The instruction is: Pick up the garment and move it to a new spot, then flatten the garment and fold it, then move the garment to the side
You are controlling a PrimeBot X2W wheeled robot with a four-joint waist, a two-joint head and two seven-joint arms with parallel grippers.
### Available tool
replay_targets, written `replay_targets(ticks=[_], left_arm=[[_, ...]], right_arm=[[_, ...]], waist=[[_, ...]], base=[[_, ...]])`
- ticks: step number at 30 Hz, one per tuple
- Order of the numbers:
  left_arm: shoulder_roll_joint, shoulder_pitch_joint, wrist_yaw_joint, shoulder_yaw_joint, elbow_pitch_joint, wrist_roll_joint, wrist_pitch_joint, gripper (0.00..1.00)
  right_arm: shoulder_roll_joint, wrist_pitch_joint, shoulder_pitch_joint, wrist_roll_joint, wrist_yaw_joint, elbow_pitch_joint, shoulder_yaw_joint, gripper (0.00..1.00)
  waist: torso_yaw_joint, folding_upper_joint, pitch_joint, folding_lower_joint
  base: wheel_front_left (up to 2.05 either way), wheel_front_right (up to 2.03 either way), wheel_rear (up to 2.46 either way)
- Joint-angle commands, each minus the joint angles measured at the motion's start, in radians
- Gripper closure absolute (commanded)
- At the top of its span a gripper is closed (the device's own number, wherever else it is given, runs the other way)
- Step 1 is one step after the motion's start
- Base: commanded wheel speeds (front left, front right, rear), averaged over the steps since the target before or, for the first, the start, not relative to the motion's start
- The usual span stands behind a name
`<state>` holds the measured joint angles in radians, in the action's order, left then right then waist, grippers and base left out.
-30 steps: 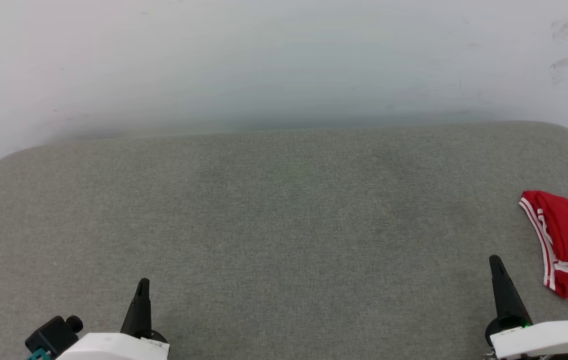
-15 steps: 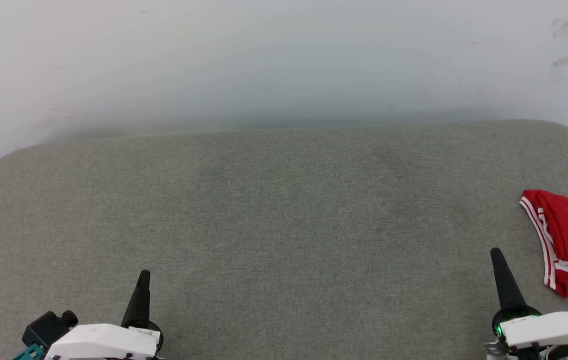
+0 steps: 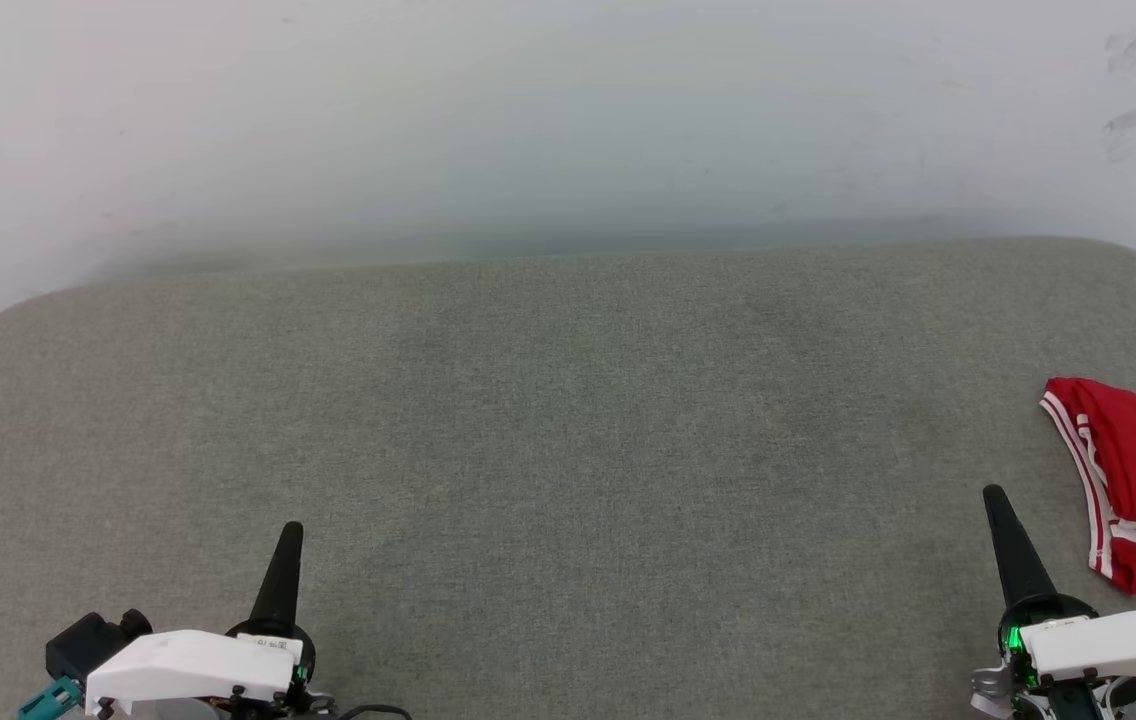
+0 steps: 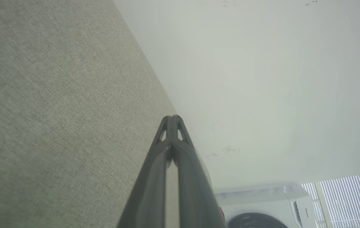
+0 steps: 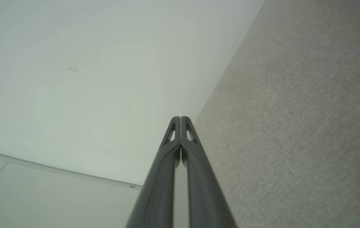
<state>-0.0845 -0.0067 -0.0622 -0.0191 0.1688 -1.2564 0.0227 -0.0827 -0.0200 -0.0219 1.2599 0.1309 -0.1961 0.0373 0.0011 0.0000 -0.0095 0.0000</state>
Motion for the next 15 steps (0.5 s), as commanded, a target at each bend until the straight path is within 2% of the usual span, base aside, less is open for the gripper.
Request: replay_targets(ticks=[1,15], left_arm=[[-0.005,-0.020,-0.010,-0.008,0.002,-0.028,-0.007,1.00],[-0.003,-0.050,-0.030,-0.021,0.025,-0.147,-0.038,1.00]], right_arm=[[-0.005,0.006,-0.025,0.029,0.000,0.002,0.004,1.00],[-0.002,0.039,-0.048,0.146,0.000,-0.015,0.014,1.00]], waist=[[0.000,0.0000,0.000,0.0000],[0.000,0.0000,0.004,0.0000]], base=[[0.00,0.00,0.00],[0.00,0.00,0.00]])
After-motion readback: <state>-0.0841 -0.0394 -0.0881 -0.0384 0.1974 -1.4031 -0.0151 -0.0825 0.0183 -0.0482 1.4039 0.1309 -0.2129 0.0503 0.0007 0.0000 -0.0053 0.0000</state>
